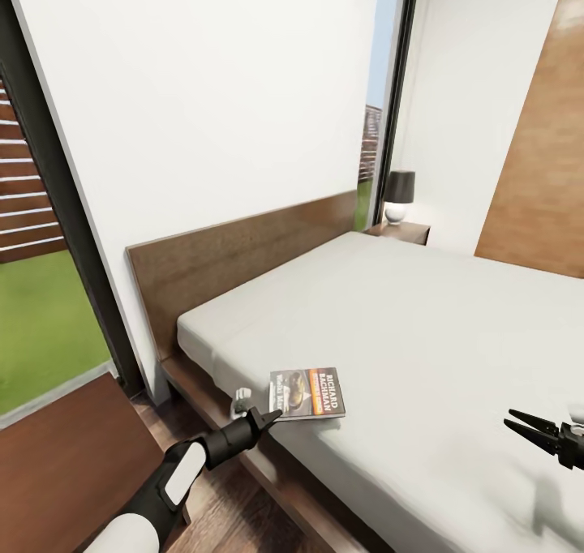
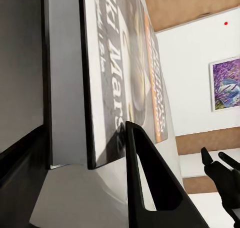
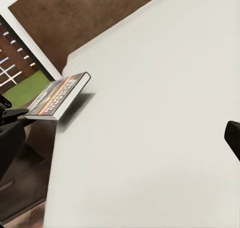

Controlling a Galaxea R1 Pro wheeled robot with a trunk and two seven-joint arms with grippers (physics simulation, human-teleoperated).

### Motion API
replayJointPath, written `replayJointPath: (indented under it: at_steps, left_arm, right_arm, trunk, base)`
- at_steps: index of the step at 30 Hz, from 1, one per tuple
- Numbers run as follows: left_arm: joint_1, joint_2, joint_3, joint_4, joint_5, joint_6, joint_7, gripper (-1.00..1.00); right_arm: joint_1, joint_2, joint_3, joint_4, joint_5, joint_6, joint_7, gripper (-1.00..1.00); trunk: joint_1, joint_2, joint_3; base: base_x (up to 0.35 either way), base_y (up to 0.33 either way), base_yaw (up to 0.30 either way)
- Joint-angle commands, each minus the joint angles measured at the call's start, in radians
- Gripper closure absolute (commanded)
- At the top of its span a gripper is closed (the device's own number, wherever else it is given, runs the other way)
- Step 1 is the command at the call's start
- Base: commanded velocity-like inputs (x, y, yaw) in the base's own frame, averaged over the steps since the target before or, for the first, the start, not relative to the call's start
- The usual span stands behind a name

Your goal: In the bedroom, move the book from the bed onto either nightstand, and place the two sandals side by side next to the bed.

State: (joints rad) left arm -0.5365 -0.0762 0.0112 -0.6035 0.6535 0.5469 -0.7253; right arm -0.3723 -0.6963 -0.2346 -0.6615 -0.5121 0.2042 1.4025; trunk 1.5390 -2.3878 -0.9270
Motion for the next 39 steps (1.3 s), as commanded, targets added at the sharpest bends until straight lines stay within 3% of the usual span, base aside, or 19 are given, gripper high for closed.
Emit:
replayJointPath:
  at_steps: [1,16,27,31,39]
  left_arm:
    - [0.000,0.000,0.001,0.000,0.004,0.007,0.000,1.00]
    - [0.000,0.003,0.001,-0.009,0.003,0.007,-0.002,1.00]
    - [0.000,0.009,0.002,-0.083,0.003,0.011,-0.002,1.00]
    - [0.000,0.029,0.001,-0.090,0.003,0.011,-0.003,1.00]
    - [0.002,0.085,0.001,-0.091,0.002,0.011,-0.109,1.00]
  right_arm:
    - [0.000,0.000,0.000,0.000,-0.004,0.011,0.003,-1.00]
    - [0.000,0.000,0.000,0.000,-0.003,0.010,0.002,-1.00]
    - [0.000,0.000,0.000,0.000,-0.002,0.009,-0.002,-1.00]
    - [0.000,0.001,0.000,0.000,0.000,0.009,-0.002,-1.00]
    - [0.000,0.001,0.001,0.000,0.000,0.009,-0.003,-1.00]
  trunk:
    - [-0.004,0.007,0.002]
    - [-0.062,0.112,0.049]
    - [-0.104,0.189,0.084]
    - [-0.119,0.217,0.096]
    - [-0.123,0.224,0.099]
  base:
    - [0.000,0.000,0.000]
    - [0.000,0.000,0.000]
    - [0.000,0.000,0.000]
    - [0.000,0.000,0.000]
    - [0.000,0.000,0.000]
